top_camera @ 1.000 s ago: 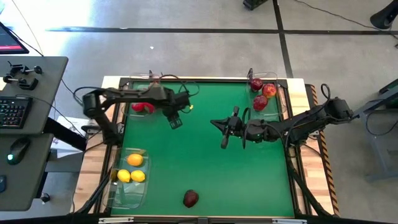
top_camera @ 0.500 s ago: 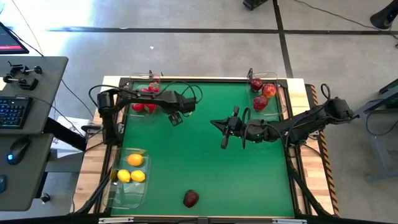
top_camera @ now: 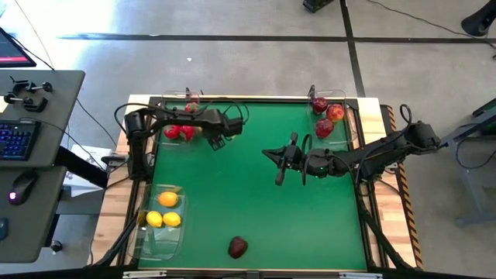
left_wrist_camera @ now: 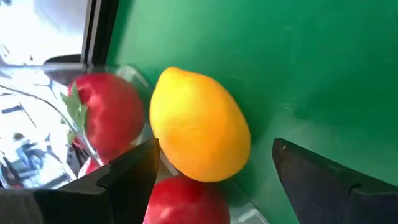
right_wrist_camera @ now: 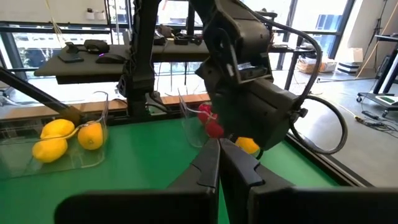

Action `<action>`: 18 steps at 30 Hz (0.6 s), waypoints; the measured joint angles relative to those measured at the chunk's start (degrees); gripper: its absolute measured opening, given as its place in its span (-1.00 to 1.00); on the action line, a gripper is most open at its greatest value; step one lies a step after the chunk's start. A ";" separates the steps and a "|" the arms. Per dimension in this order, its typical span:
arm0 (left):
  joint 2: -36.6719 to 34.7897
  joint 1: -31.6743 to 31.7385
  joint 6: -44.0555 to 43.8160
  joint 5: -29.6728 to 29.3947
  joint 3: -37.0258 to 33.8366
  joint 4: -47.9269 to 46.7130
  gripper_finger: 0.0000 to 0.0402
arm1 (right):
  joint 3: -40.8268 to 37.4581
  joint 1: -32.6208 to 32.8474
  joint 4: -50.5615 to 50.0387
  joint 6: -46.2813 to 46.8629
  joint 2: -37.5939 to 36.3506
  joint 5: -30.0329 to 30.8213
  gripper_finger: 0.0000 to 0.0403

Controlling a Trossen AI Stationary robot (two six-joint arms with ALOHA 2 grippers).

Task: Sort produce into baskets
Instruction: Put the lemon into the bottom bin

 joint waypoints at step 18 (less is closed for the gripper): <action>-0.04 6.35 2.00 7.30 -0.04 1.88 0.50 | 0.00 0.00 -0.12 0.00 0.00 -0.56 -0.99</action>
